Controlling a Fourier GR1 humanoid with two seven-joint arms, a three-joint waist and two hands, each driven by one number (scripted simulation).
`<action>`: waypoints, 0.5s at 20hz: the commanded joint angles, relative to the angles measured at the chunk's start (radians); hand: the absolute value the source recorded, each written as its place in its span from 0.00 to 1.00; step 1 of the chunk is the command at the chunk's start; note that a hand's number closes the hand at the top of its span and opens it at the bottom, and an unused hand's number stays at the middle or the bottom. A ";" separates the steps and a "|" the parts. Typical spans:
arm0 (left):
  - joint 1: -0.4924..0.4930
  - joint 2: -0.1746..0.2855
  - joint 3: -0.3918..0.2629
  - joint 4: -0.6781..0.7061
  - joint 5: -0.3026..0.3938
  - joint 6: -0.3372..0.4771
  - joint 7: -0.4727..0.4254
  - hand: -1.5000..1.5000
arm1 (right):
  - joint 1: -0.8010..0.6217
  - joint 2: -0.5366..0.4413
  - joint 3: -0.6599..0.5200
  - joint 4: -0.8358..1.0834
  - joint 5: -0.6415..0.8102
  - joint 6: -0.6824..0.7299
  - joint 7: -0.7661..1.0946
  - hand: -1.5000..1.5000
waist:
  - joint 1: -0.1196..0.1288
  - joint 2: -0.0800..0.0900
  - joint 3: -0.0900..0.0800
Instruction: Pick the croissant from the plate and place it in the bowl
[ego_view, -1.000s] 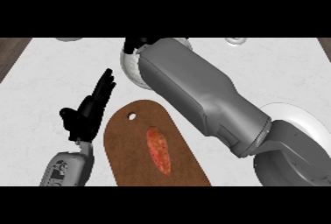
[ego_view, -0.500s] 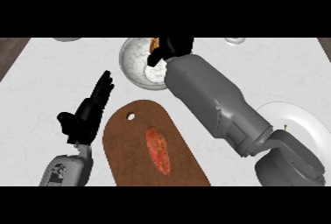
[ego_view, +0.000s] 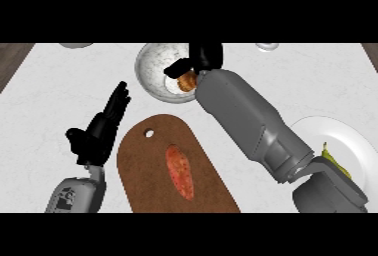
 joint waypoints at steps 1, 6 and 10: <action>0.056 -0.011 -0.024 -0.022 -0.024 0.015 -0.023 0.50 | -0.018 0.000 -0.066 -0.024 -0.025 -0.108 -0.105 0.00 | -0.002 -0.005 0.000; 0.023 -0.007 -0.008 -0.020 0.001 -0.002 0.011 0.50 | 0.010 0.000 -0.123 -0.064 -0.089 -0.181 -0.143 0.00 | -0.012 -0.010 0.000; 0.020 0.023 0.043 -0.013 0.021 -0.006 0.012 0.50 | 0.028 -0.011 -0.201 -0.118 -0.109 -0.101 -0.158 0.00 | -0.044 -0.017 0.000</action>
